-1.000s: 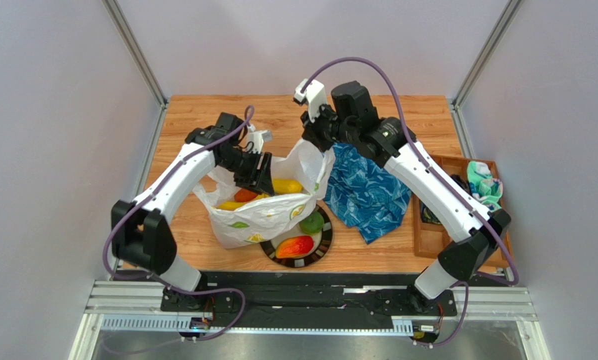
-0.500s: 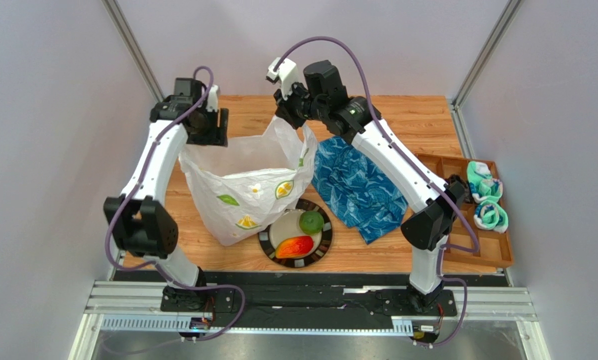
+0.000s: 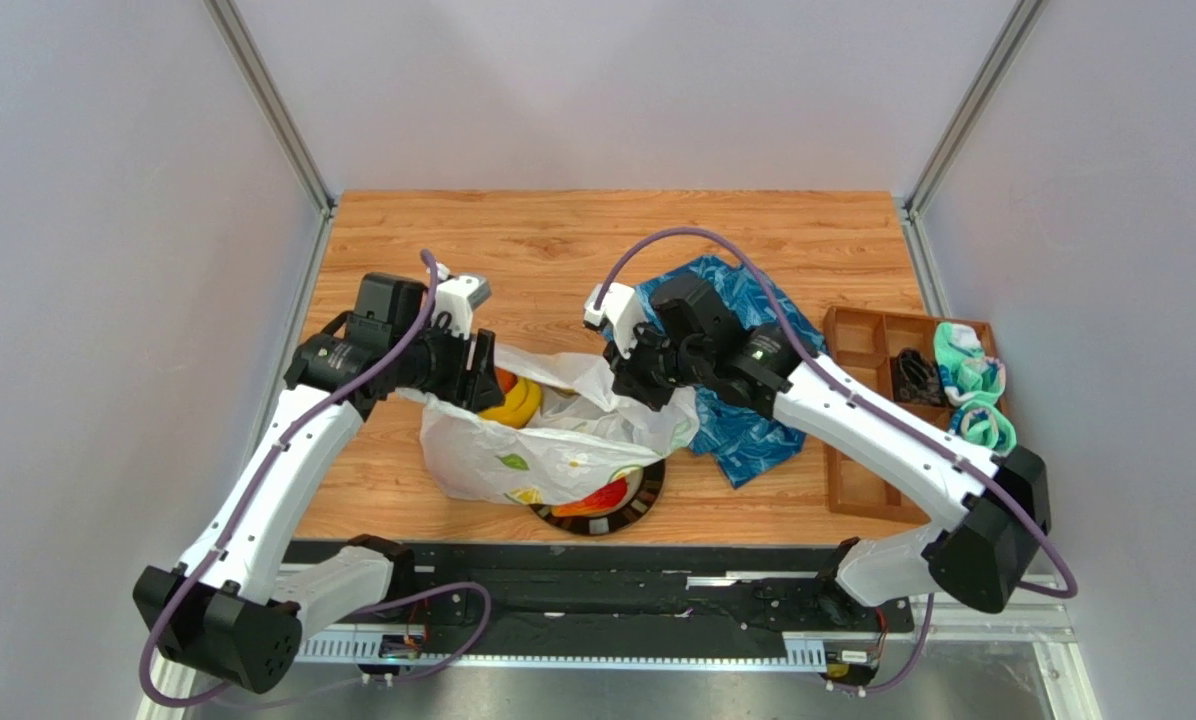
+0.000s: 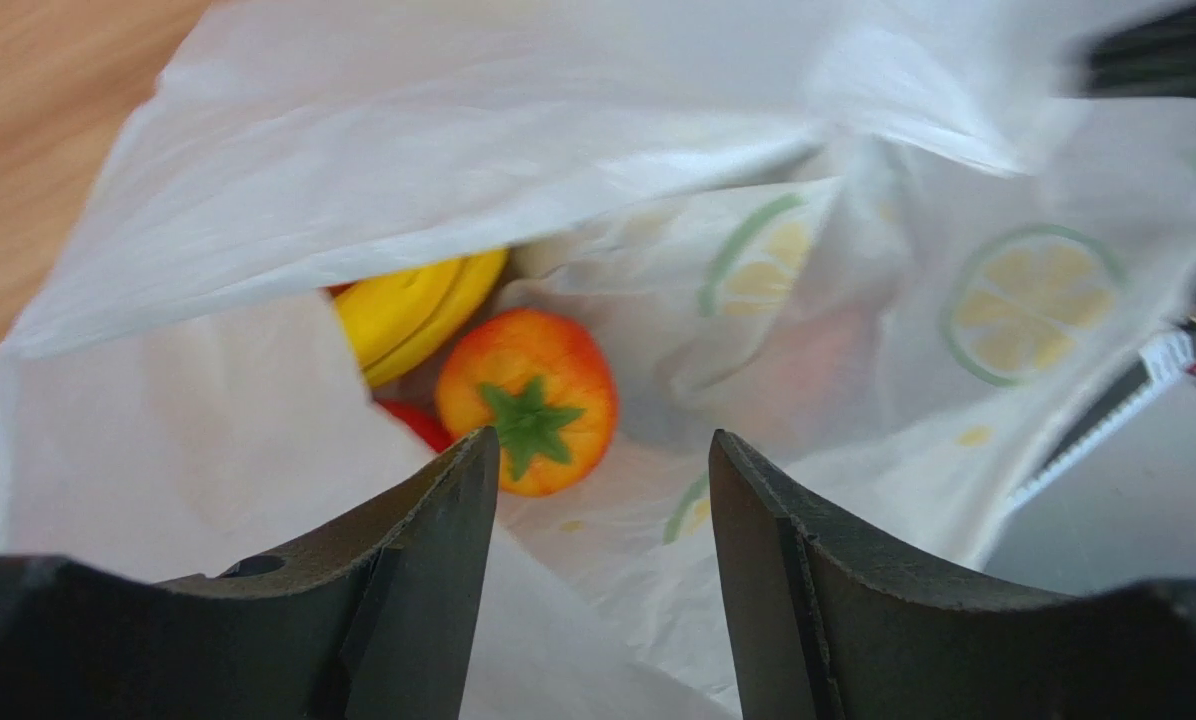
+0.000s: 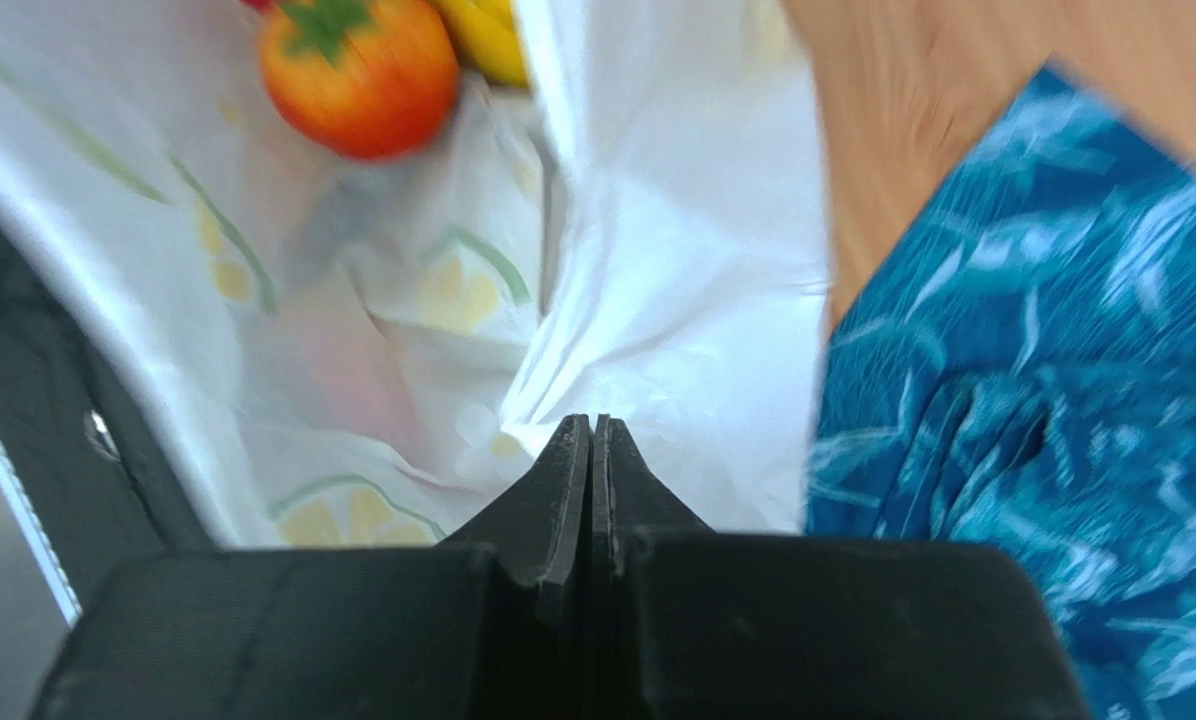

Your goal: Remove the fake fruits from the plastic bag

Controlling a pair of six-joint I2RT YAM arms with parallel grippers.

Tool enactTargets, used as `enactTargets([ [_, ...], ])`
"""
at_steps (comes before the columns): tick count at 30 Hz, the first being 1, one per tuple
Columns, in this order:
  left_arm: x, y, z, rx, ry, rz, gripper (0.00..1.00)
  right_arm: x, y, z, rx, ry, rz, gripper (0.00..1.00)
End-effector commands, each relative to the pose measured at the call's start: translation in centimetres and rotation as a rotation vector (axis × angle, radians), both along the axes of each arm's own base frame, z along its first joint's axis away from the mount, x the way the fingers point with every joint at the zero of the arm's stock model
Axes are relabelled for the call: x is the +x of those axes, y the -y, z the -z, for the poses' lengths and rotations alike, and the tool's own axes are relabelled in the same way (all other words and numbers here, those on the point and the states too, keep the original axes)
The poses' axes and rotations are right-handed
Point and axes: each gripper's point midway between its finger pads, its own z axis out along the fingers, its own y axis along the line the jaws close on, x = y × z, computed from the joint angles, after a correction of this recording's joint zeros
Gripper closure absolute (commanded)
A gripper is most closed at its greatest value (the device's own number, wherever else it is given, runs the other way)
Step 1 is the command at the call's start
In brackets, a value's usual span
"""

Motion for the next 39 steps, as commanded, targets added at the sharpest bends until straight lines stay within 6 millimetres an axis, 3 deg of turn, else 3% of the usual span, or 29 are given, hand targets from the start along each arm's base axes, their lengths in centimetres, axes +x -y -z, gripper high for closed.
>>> enactTargets([
  [1,-1.4,6.5,-9.2,-0.214,0.266,0.336,0.37,1.7,0.5,2.9,-0.029,-0.018,0.063,1.00],
  [3,-2.2,8.4,-8.3,-0.193,0.244,0.455,0.37,1.4,0.5,3.3,-0.028,-0.044,0.068,1.00],
  [6,-1.6,8.5,-6.5,-0.105,0.258,0.449,0.27,1.6,0.8,3.1,-0.036,-0.030,0.082,1.00],
  [8,0.8,7.0,-6.4,-0.009,0.339,0.344,0.14,1.9,1.2,2.8,-0.048,-0.003,0.084,1.00],
  [10,2.7,5.9,-7.7,0.077,0.450,0.319,0.01,2.3,1.8,1.8,-0.038,0.018,0.096,1.00],
  [14,4.7,5.0,-8.7,0.217,0.550,0.382,0.01,2.7,2.3,1.1,-0.021,0.016,0.114,1.00],
  [17,5.8,4.8,-8.1,0.315,0.574,0.478,0.01,2.6,2.4,0.9,-0.012,0.008,0.112,1.00],
  [20,6.1,4.7,-5.8,0.394,0.519,0.584,0.01,2.7,2.4,0.6,-0.008,0.013,0.113,1.00],
  [24,6.4,3.6,-0.7,0.526,0.384,0.727,0.01,2.9,2.5,0.0,0.001,0.019,0.117,1.00],
  [27,6.4,3.0,1.8,0.572,0.318,0.770,0.02,3.1,2.5,-0.2,0.005,0.025,0.121,1.00],
  [30,7.0,2.7,3.7,0.606,0.254,0.761,0.10,3.4,2.3,-0.2,0.007,0.025,0.123,1.00],
  [32,8.6,1.7,3.9,0.654,0.241,0.706,0.38,4.1,1.9,-0.9,0.015,0.047,0.123,1.00],
  [33,9.3,1.5,4.8,0.657,0.198,0.675,0.56,4.8,1.4,-0.7,0.011,0.052,0.122,1.00],
  [34,10.5,1.3,3.4,0.656,0.208,0.627,0.87,5.8,0.8,-2.4,0.034,0.093,0.124,1.00],
  [35,11.6,0.2,2.8,0.659,0.194,0.567,0.98,6.8,0.5,-3.0,0.035,0.121,0.142,1.00],
  [36,12.5,-0.2,2.1,0.648,0.191,0.517,1.00,8.0,-0.1,-3.6,0.049,0.147,0.155,1.00],
  [37,14.2,-0.9,-0.6,0.659,0.255,0.453,1.00,9.5,-0.8,-3.6,0.045,0.154,0.174,1.00],
  [38,15.4,-2.4,-2.2,0.665,0.284,0.387,1.00,11.4,-1.5,-6.5,0.091,0.205,0.211,1.00],
  [39,16.9,-2.9,-6.1,0.661,0.377,0.320,1.00,12.7,-2.1,-8.2,0.127,0.239,0.229,1.00],
])
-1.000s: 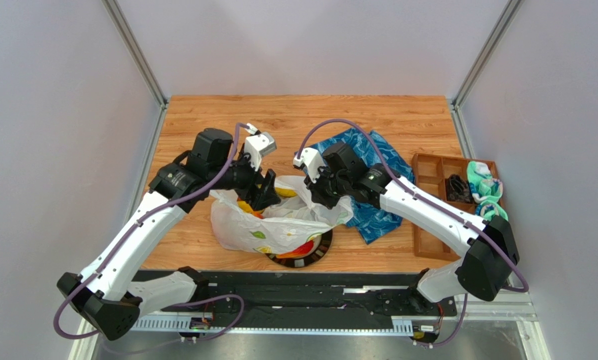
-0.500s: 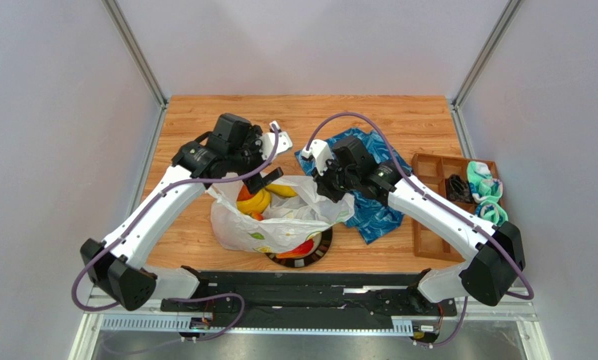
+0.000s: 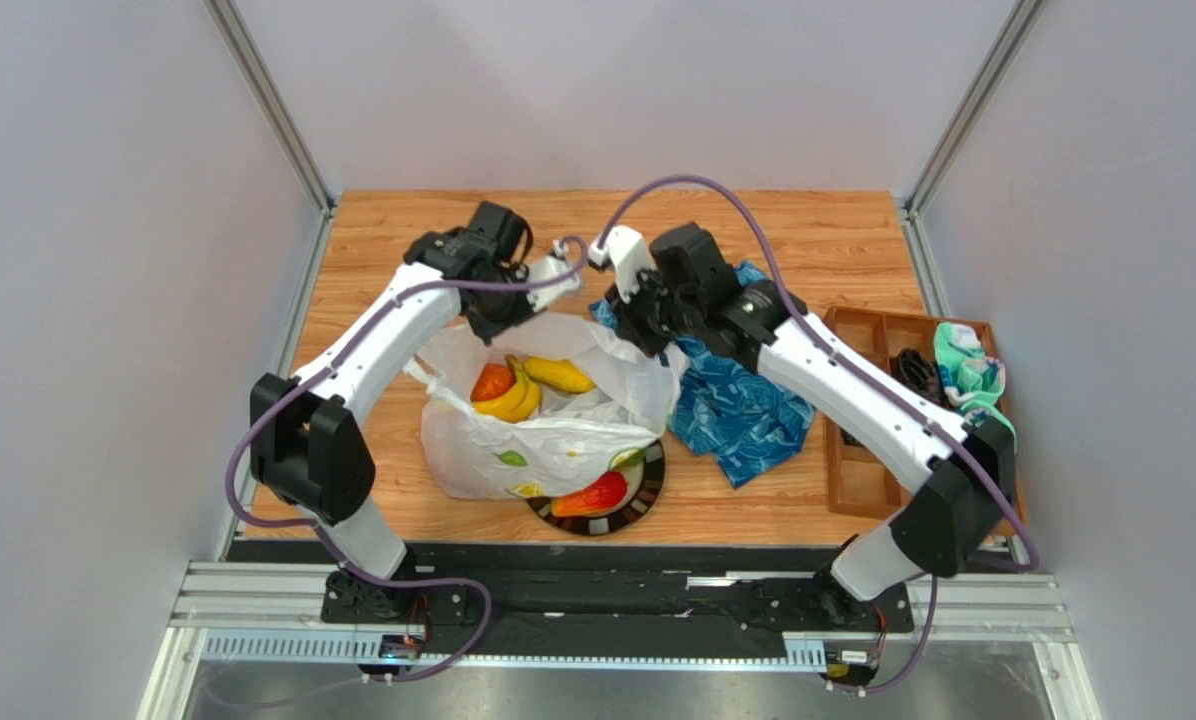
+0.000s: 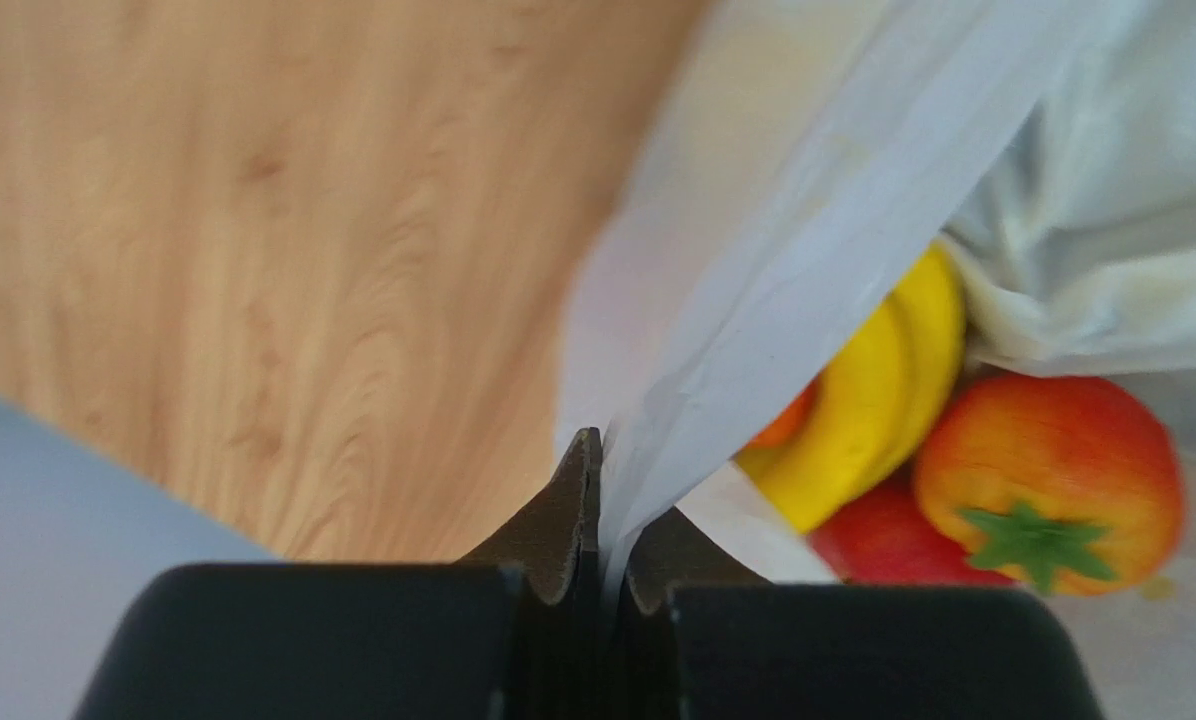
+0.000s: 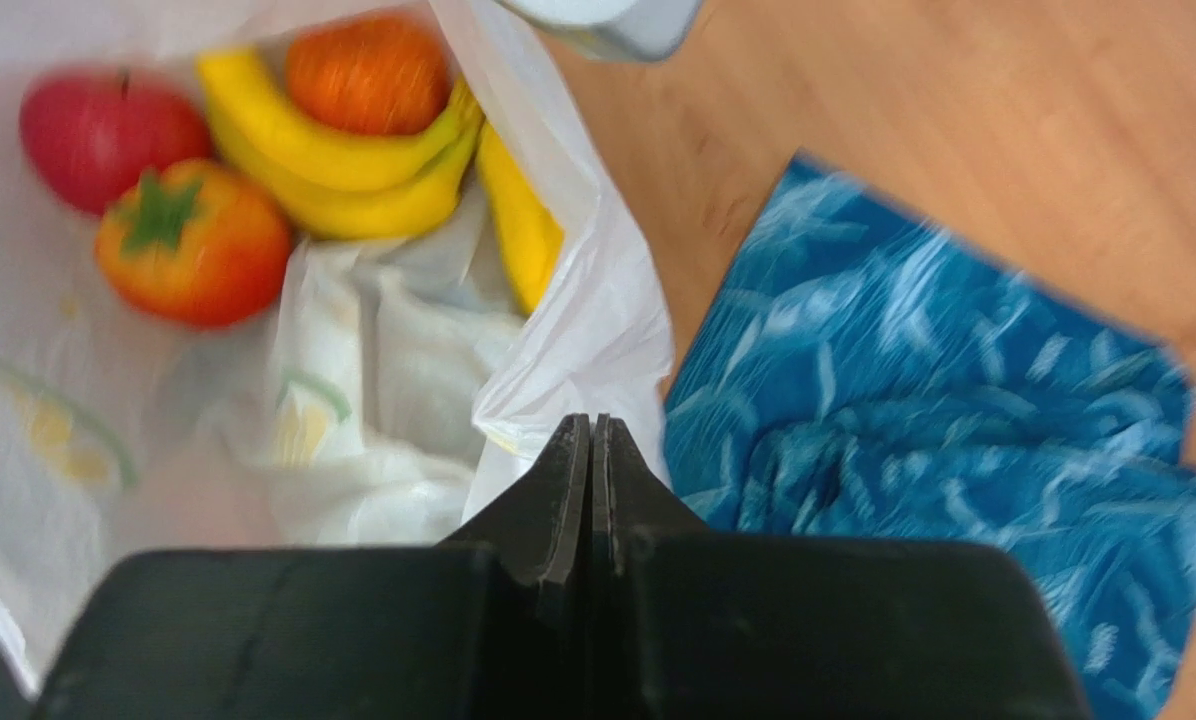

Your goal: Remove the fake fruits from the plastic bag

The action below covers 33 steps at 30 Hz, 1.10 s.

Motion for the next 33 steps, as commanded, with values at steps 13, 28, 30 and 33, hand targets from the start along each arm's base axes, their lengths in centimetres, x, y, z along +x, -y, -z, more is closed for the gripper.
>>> enactTargets([
  [13,-3.3,-1.6,-19.5,-0.331,0.328,-0.076,1.00,2.2,-6.2,-10.5,0.235,0.206,-0.015,1.00],
  [28,-8.8,2.1,-19.4,-0.600,0.263,-0.042,0.36,1.6,-5.1,-1.1,0.171,-0.054,0.075,1.00],
  [30,-12.0,4.0,-21.3,-0.730,0.232,0.083,0.25,2.7,-5.0,-2.3,0.186,-0.027,0.093,1.00],
  [33,-15.0,6.4,-19.2,-0.735,0.081,0.186,0.23,4.3,-4.6,-3.3,0.203,-0.014,0.130,1.00],
])
